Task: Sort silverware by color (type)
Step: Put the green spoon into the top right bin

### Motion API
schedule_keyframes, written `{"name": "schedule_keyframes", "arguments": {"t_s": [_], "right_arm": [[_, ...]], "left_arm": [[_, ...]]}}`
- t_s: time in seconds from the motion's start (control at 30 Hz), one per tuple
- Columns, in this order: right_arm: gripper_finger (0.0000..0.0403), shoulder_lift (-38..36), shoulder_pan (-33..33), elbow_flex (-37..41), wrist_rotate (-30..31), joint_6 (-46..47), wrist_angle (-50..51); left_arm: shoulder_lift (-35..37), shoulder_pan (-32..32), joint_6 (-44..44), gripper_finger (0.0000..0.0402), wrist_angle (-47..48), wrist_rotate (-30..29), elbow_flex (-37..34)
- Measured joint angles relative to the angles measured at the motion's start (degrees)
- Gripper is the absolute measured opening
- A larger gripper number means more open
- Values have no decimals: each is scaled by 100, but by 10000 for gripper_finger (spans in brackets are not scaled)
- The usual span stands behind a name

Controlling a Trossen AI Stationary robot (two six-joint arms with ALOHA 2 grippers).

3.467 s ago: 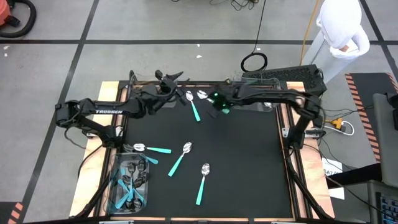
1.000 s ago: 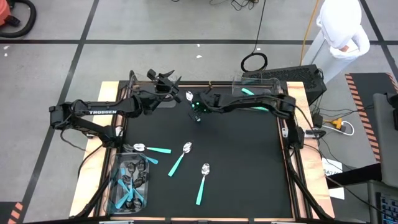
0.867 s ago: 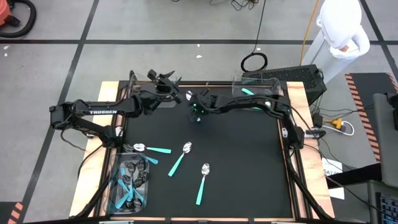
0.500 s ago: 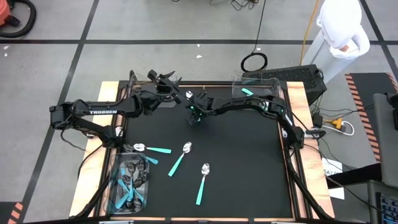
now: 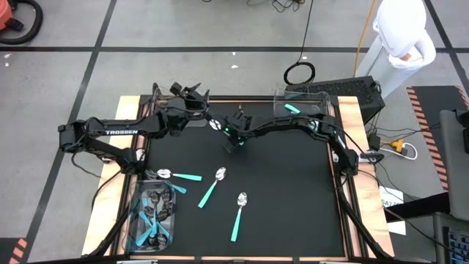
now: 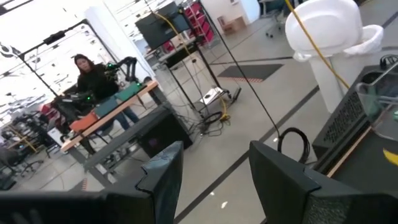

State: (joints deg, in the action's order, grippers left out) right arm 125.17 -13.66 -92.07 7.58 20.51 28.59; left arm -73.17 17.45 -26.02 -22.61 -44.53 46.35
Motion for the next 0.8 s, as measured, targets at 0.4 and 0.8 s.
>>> {"name": "schedule_keyframes", "arguments": {"t_s": [0.4,0.8], "right_arm": [[64,-1149,414,19,1242,-184,1811],[64,-2879,439,1504,1669,7,1960]], "left_arm": [[54,-161,20,187,243,-155,0],[253,-411,20,187,422,-267,-2]]}}
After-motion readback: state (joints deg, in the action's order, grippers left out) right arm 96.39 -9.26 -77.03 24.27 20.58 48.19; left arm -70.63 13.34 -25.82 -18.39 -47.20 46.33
